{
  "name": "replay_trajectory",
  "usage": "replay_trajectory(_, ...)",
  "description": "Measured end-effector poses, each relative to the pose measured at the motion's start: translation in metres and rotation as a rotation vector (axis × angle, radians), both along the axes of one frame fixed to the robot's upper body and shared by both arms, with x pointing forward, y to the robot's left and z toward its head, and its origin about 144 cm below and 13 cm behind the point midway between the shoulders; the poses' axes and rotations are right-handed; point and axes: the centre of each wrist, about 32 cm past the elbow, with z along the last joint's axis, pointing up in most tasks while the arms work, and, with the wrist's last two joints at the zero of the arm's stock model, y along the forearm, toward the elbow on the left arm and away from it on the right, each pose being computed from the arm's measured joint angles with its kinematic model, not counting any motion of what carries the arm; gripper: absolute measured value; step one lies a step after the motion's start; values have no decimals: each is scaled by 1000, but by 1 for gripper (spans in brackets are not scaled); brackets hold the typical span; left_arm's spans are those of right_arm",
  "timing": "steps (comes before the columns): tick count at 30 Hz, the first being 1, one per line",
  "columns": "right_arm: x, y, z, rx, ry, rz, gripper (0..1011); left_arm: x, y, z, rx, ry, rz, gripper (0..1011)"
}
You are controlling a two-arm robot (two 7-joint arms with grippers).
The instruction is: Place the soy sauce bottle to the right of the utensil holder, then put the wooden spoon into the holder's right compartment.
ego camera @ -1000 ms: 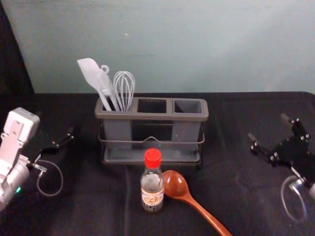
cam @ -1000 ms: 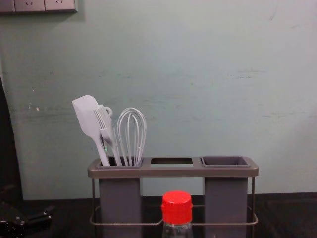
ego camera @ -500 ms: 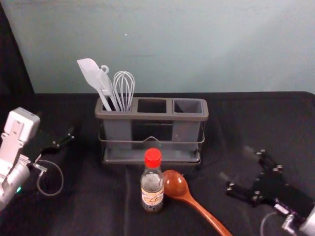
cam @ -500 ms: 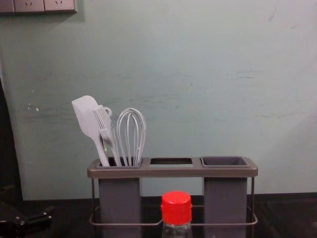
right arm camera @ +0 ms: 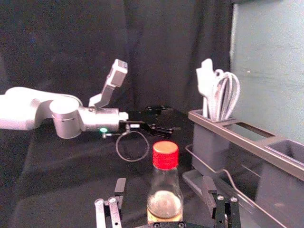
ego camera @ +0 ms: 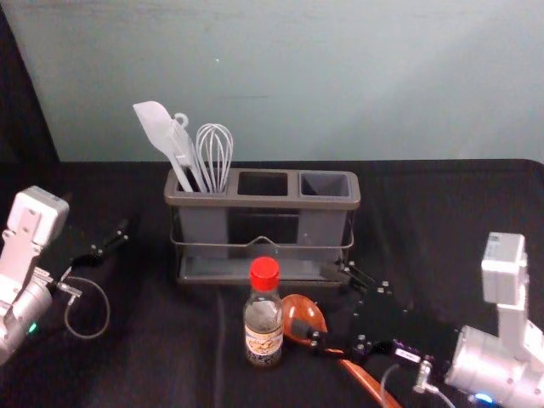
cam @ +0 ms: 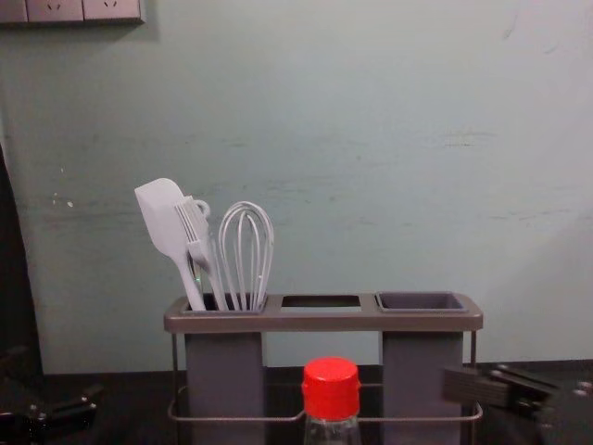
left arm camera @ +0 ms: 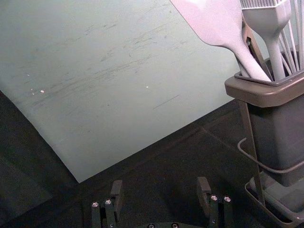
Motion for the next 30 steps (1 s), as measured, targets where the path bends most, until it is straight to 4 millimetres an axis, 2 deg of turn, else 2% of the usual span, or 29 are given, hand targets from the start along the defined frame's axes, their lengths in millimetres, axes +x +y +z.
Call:
replay_trajectory(13, 25, 34, 10, -24, 8, 77, 1004, 0, 0, 0, 0, 0, 0, 1011)
replay_trajectory(24, 37, 47, 9, -42, 15, 55, 1004, 0, 0, 0, 0, 0, 0, 1012)
replay_trajectory(30, 37, 47, 9, -42, 16, 53, 1004, 0, 0, 0, 0, 0, 0, 1011)
